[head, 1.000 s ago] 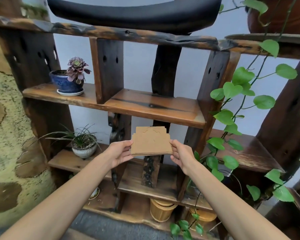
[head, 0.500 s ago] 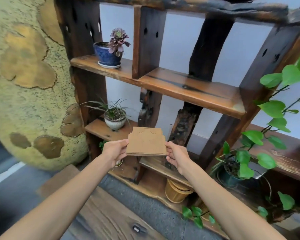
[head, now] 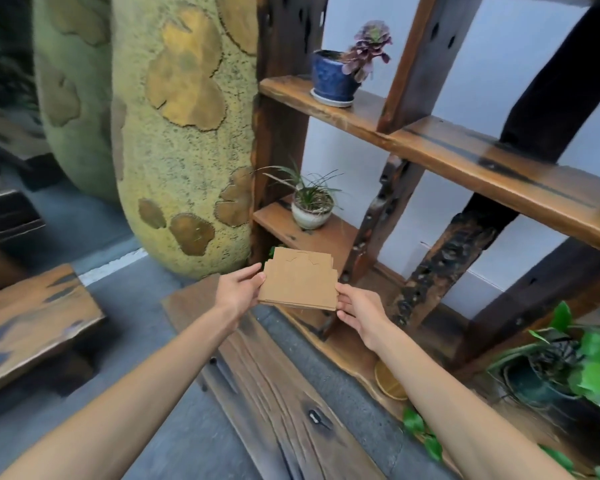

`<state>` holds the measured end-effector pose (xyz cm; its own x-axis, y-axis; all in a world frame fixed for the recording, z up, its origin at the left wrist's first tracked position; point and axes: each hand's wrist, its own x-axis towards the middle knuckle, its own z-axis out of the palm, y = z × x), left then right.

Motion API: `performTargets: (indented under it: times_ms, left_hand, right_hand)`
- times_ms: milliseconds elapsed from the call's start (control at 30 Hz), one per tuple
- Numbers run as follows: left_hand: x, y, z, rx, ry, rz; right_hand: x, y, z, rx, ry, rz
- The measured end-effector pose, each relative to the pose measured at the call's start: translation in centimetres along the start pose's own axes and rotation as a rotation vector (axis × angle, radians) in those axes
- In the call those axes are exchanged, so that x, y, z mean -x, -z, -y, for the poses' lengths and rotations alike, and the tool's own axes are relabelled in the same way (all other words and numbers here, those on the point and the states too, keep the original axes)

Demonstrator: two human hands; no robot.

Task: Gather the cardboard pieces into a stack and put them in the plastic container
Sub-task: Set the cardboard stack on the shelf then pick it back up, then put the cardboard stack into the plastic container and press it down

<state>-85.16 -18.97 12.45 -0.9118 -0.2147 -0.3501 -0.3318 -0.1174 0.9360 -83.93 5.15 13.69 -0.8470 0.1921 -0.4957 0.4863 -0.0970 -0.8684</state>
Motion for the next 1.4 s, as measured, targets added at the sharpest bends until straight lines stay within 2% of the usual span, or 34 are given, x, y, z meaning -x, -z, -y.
performTargets:
  times_ms: [133, 733, 1033, 1400]
  left_hand:
    - [0.9, 4.6, 1.4, -0.036, -0.021, -0.053]
    - [7.0, 22.4, 7.8, 0.147, 0.034, -0.392]
    - [12.9, 31.2, 10.3, 0.234, 0.045, -0.592]
    - [21.1, 40.2, 16.5, 0.378, 0.1, -0.815]
  right_hand:
    - [1.1, -3.7, -1.4, 0.065, -0.008, 0.066]
    - [5.9, -19.8, -7.3, 0.364, -0.01, 0.383]
    - [10.4, -28.8, -10.7, 0.505, 0.036, 0.569]
    - [17.2, -37.2, -17.1, 0.703, 0.017, 0.74]
